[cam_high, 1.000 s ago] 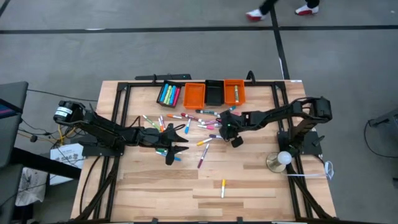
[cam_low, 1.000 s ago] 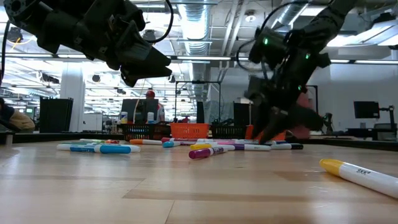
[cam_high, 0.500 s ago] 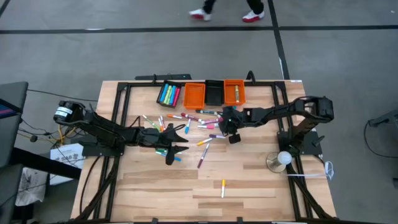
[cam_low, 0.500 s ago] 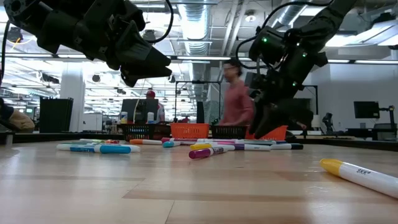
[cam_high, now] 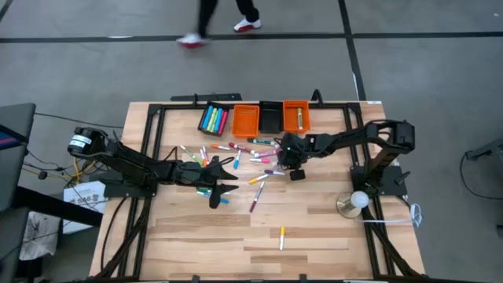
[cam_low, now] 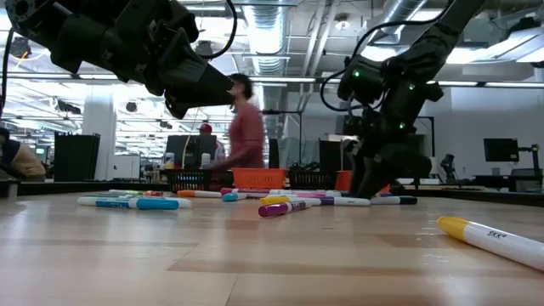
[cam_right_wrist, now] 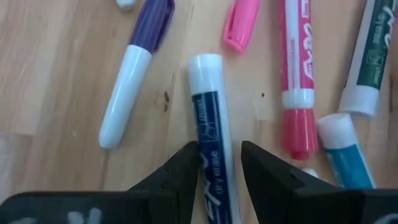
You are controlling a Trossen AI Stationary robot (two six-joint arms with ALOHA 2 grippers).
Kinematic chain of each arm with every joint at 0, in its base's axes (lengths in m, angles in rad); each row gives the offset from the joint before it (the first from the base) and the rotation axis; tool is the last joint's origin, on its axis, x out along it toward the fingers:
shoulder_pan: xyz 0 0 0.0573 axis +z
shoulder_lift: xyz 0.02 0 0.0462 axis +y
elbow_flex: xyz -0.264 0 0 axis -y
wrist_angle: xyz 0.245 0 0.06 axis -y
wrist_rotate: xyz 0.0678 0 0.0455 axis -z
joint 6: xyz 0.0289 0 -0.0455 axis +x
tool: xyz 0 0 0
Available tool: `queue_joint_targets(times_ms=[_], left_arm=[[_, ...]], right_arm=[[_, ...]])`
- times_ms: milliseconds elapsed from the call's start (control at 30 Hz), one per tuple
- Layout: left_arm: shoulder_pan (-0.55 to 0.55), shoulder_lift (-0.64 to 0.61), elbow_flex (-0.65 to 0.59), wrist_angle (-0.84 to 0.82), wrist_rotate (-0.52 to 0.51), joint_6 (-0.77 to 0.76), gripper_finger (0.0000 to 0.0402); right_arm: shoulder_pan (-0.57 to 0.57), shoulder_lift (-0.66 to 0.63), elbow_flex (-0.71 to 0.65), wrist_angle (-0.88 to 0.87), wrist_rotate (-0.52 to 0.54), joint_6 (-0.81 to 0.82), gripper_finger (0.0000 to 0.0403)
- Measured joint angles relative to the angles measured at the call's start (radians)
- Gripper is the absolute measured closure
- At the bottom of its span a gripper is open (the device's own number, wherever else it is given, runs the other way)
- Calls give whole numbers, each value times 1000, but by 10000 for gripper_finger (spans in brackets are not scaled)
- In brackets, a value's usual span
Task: Pick & Place Markers
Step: Put the big blue marker pen into the right orange basket
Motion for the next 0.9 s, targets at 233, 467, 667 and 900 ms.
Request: queue_joint_targets(times_ms=[233,467,667,900], left_arm=[[0,0,0,0,0,0,247],[0,0,0,0,0,0,247],[0,0,0,0,0,0,247],[0,0,0,0,0,0,247]], right_arm=[[-1,36,4,15,-6,1,285],[14,-18,-4,0,-4,-1,325],[46,-47,-6,-3,-5,-2,352],[72,-48,-5,6,8,-1,321]])
